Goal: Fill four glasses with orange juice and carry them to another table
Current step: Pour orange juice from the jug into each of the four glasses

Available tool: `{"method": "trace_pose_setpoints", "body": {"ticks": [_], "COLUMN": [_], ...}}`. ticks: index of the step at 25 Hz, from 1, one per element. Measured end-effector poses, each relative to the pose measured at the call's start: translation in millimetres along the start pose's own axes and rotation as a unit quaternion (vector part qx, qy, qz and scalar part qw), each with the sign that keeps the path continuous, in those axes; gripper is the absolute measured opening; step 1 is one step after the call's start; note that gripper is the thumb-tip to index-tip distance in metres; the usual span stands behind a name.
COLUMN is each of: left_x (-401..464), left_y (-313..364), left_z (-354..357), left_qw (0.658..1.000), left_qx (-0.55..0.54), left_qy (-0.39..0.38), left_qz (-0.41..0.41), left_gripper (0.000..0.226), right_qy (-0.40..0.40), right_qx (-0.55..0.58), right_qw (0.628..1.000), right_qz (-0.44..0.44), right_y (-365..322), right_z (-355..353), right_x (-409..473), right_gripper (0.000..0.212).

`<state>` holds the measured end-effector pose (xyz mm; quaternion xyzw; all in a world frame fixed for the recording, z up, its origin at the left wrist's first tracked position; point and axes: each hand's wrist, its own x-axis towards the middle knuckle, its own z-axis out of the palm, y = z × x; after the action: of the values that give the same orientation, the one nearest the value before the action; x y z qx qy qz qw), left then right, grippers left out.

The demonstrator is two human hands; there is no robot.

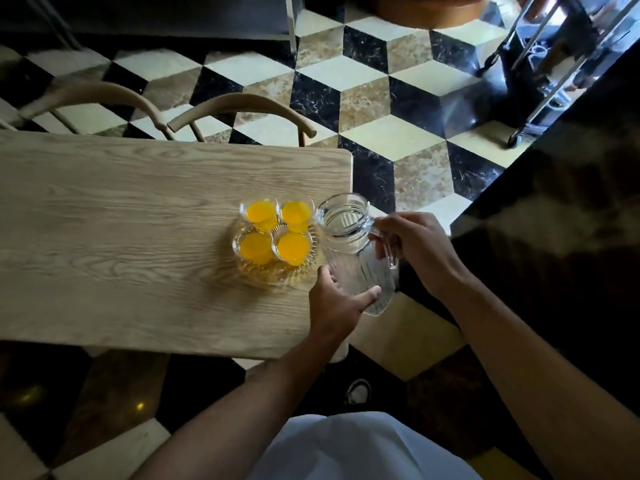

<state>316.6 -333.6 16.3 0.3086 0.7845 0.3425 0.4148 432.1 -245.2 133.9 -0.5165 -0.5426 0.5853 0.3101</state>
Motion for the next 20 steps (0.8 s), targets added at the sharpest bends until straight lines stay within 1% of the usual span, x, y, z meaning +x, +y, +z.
{"method": "trace_pose_setpoints", "body": {"ticks": [3,6,10,12,14,16,20], "left_x": [-21,-36,-43,-40,-32,-15,51], "left_y": [-18,-40,-77,-97,-110,-122,-139], "left_z": [-16,-43,-90,-114,-137,-166,-228], "left_qw": [0.999,0.994,0.984,0.979,0.975,0.973,0.976], "left_qx": [-0.007,0.004,-0.006,0.009,0.008,-0.008,-0.028], "left_qy": [0.054,0.110,0.174,0.202,0.220,0.229,0.217], "left_qz": [-0.003,-0.016,-0.036,-0.030,-0.022,-0.016,0.014], "left_gripper": [0.085,0.089,0.092,0.089,0.084,0.082,0.081], "right_qy": [-0.057,-0.100,-0.163,-0.195,-0.221,-0.228,-0.200], "right_qx": [0.028,0.037,0.012,-0.018,-0.050,-0.054,-0.050], "right_qw": [0.998,0.994,0.987,0.980,0.974,0.972,0.978], "right_qz": [0.010,0.021,-0.002,-0.015,-0.021,-0.026,-0.035], "right_y": [5,12,13,12,11,9,3], "right_z": [17,47,104,134,160,190,256], "right_x": [-17,-26,-36,-36,-32,-22,14], "right_gripper": [0.031,0.028,0.032,0.038,0.038,0.038,0.032]}}
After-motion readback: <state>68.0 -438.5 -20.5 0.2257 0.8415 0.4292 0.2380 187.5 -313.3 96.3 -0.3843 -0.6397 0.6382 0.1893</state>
